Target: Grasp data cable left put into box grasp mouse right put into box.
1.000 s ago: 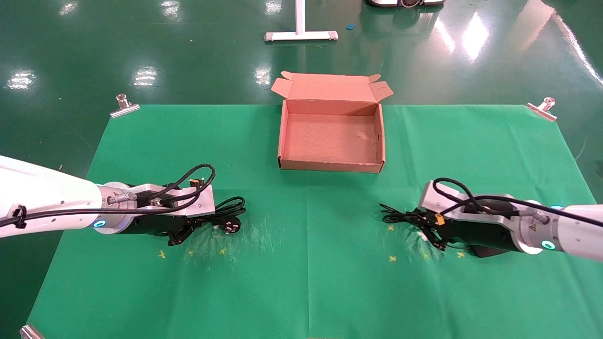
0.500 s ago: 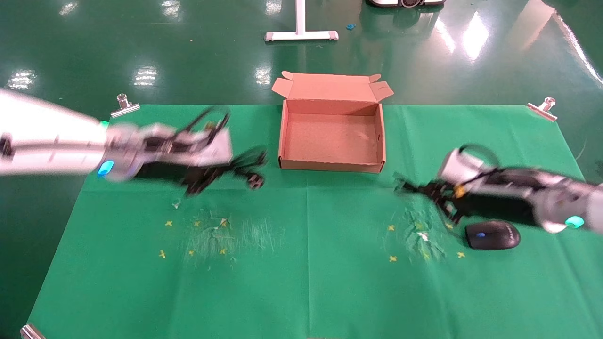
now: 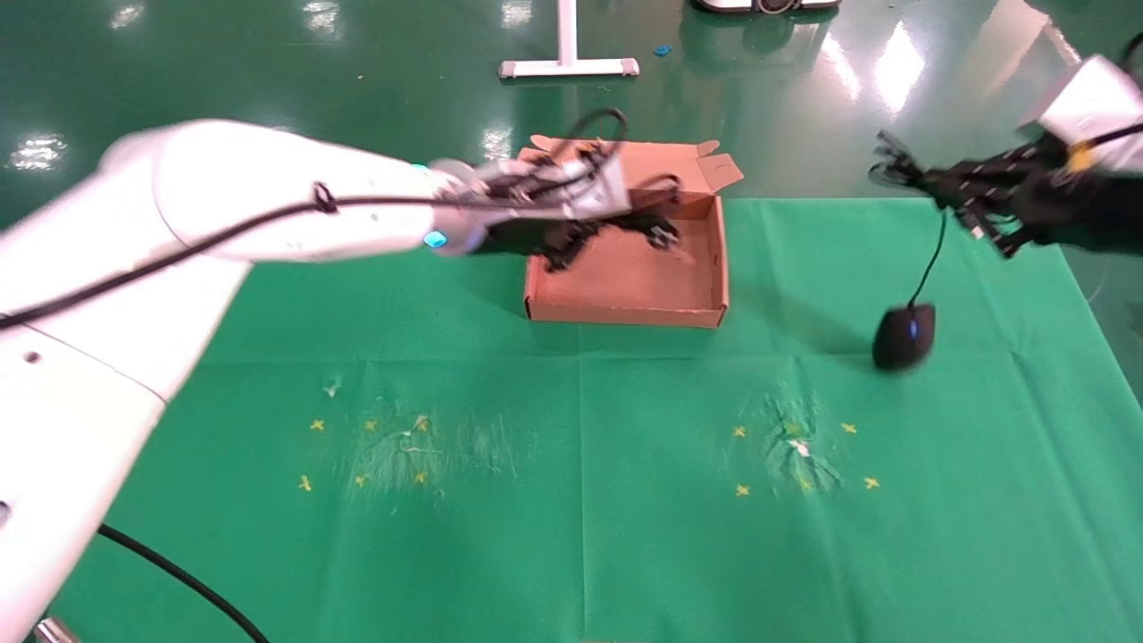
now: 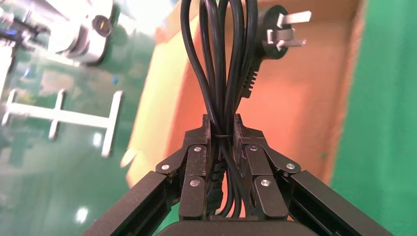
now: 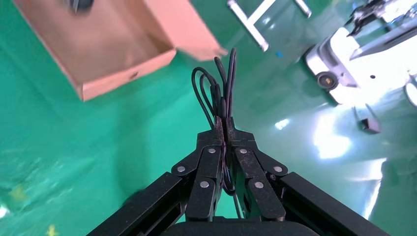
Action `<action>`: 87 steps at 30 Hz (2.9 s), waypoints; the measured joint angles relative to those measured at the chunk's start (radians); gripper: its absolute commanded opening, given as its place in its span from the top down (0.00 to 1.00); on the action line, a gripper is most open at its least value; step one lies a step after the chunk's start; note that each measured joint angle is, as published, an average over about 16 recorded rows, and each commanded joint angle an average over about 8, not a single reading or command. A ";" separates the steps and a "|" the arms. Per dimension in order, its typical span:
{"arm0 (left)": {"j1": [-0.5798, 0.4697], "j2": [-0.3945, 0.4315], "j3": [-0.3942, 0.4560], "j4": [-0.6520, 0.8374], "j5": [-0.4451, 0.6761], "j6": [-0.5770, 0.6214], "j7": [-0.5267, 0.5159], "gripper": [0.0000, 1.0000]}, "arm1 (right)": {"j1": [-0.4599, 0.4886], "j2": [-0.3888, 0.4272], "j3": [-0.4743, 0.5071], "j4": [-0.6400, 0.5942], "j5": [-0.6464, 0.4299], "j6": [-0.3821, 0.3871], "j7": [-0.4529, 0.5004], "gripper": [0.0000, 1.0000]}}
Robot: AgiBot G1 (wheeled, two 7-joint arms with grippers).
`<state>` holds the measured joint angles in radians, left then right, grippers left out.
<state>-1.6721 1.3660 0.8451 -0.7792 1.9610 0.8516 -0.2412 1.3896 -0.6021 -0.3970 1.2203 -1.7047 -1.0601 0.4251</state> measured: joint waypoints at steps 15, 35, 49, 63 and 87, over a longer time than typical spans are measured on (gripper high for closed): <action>-0.049 0.008 0.304 0.050 -0.286 -0.172 0.021 0.00 | 0.056 0.027 0.042 -0.010 0.053 -0.009 -0.010 1.00; -0.243 -0.114 0.459 0.293 -0.297 -0.232 -0.067 0.00 | 0.139 -0.076 0.039 -0.027 0.077 0.005 -0.048 1.00; -0.298 -0.290 0.509 0.170 -0.169 -0.216 -0.243 0.00 | 0.165 -0.291 -0.053 -0.025 0.052 -0.006 -0.048 1.00; -0.294 -0.350 0.547 0.005 -0.038 -0.212 -0.441 0.00 | 0.160 -0.482 -0.179 -0.136 -0.150 0.068 0.033 0.69; -0.293 -0.358 0.552 -0.020 -0.014 -0.209 -0.474 0.00 | 0.162 -0.502 -0.200 -0.188 -0.208 0.095 0.044 0.00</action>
<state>-1.9648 1.0080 1.3975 -0.7990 1.9467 0.6423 -0.7151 1.5516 -1.1041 -0.5966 1.0325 -1.9130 -0.9651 0.4692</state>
